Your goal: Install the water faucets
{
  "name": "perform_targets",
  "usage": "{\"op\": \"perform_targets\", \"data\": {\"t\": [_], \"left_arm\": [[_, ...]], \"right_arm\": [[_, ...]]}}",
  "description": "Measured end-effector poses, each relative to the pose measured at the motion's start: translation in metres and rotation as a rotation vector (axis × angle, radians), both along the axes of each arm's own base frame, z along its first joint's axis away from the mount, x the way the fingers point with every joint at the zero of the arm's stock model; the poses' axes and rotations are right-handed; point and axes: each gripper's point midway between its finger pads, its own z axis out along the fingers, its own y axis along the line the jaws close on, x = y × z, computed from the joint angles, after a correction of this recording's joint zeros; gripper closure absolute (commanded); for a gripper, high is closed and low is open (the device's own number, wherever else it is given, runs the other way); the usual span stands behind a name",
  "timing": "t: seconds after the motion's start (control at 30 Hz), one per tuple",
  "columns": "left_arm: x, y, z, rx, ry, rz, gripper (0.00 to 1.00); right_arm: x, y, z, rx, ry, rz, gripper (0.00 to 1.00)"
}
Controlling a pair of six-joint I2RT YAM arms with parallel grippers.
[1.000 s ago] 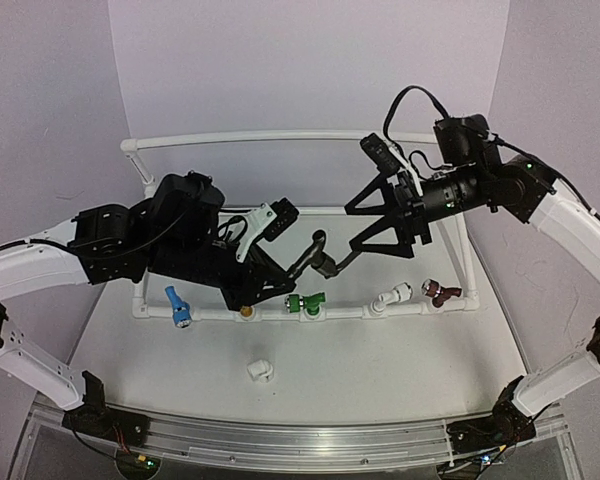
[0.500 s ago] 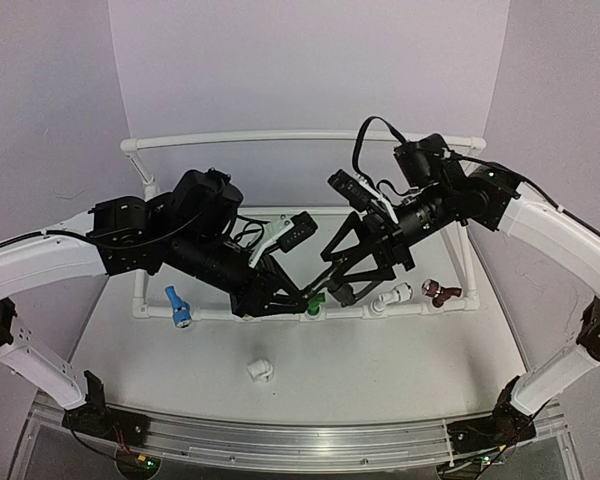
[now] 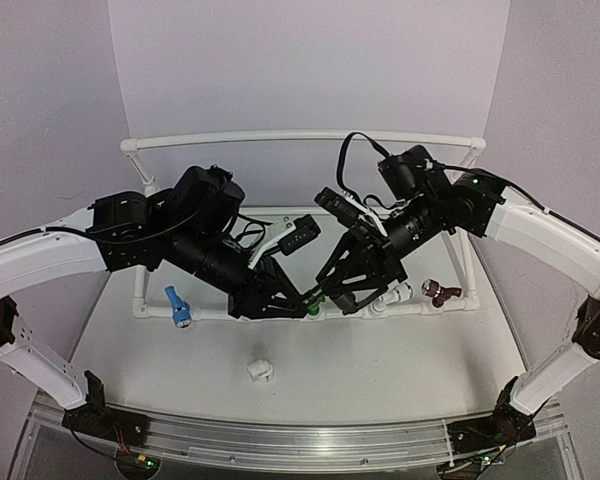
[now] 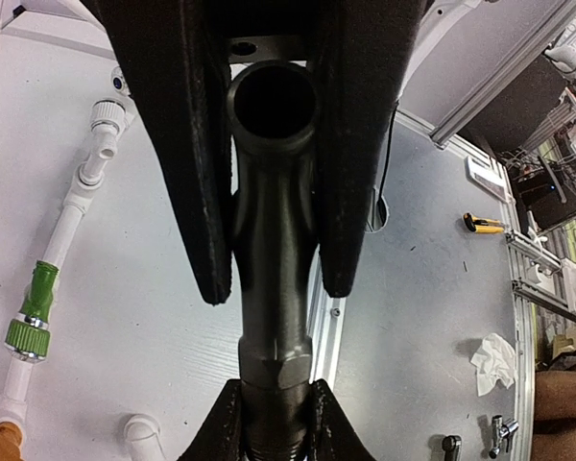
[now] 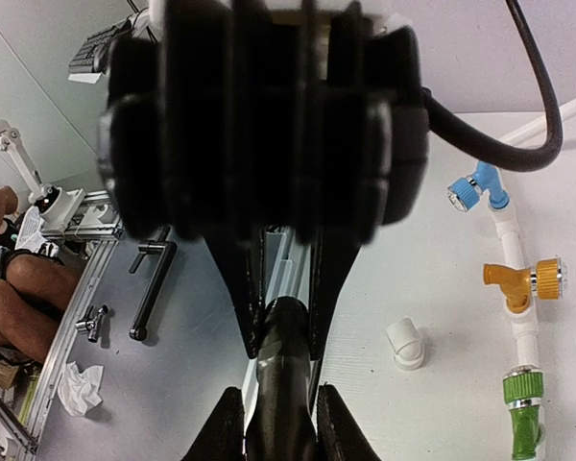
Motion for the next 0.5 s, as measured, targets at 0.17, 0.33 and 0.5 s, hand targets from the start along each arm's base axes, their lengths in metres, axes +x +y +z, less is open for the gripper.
{"op": "perform_targets", "data": {"t": [0.17,0.33,0.5], "left_arm": [[0.0000,0.0004,-0.0036,0.015,0.011,-0.002,1.00],[0.0007,0.0008,-0.0039,0.016,0.009,-0.001,0.90],[0.0038,0.0008,-0.0037,0.011,-0.006,0.012,0.37]], "right_arm": [[0.0019,0.0006,-0.0030,-0.011,-0.019,-0.010,1.00],[0.0024,0.0009,-0.0040,-0.017,-0.022,-0.016,1.00],[0.0047,0.0010,-0.0055,-0.027,-0.026,-0.030,1.00]]}}
